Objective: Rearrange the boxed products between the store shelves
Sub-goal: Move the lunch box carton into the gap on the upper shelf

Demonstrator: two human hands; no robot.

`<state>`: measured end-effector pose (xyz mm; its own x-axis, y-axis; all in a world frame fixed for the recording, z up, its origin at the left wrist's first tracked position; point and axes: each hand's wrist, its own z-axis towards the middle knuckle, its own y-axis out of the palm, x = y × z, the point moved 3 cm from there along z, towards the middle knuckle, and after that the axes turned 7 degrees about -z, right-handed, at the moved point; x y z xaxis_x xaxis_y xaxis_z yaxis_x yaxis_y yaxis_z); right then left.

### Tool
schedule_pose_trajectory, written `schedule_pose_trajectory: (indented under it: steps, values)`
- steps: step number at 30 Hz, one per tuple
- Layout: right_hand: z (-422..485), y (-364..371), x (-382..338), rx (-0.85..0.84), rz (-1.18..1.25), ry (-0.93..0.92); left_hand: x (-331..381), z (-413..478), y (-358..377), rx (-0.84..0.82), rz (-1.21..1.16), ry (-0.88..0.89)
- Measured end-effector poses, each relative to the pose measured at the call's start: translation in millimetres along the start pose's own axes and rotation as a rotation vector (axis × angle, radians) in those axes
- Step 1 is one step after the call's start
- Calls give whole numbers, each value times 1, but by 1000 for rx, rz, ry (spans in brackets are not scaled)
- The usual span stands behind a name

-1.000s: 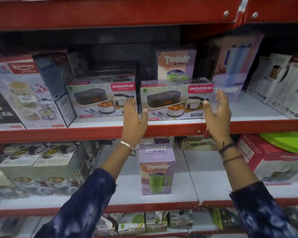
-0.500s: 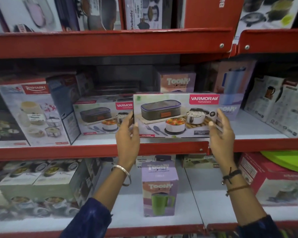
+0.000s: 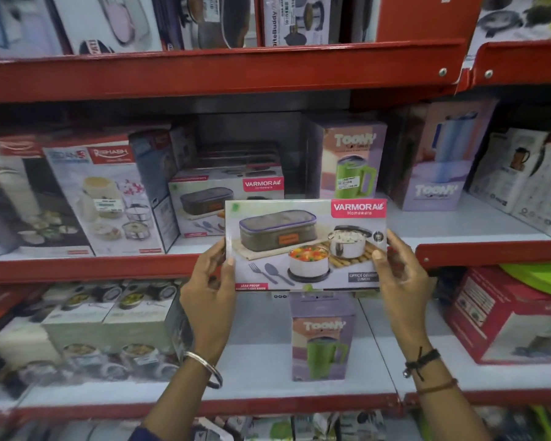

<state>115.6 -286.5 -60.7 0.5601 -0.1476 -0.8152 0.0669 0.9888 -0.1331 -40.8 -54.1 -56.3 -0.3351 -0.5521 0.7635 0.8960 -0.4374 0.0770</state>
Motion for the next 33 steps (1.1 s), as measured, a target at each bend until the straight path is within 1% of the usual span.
schedule_pose_trajectory:
  steps: [3, 6, 13, 17, 19, 21, 25, 28, 31, 33]
  values:
    - [-11, 6, 1, -18, -20, 24, -5, -5, -11, -11, 19, -5]
    - [-17, 11, -1, -26, -19, 21, -7, -7, -20, -22, -14, -34]
    - [-15, 34, -28, -30, 0, -69, -8, 12, -36, -55, -49, 6]
    - [-3, 63, -52, -23, 40, -143, -8, 39, -41, -75, -84, 32]
    - [4, 83, -58, -42, 52, -157, -17, 55, -43, -95, -32, 76]
    - [9, 104, -57, -75, 51, -174, -31, 68, -44, -145, 85, 131]
    - [13, 138, -41, -132, 32, -172, -59, 84, -43, -270, 204, 137]
    - [14, 153, -25, -137, -17, -172, -79, 88, -43, -376, 257, 163]
    - [13, 163, -16, -155, -138, -218, -92, 89, -43, -453, 331, 183]
    - [14, 169, -16, -177, -230, -267, -99, 88, -43, -475, 424, 212]
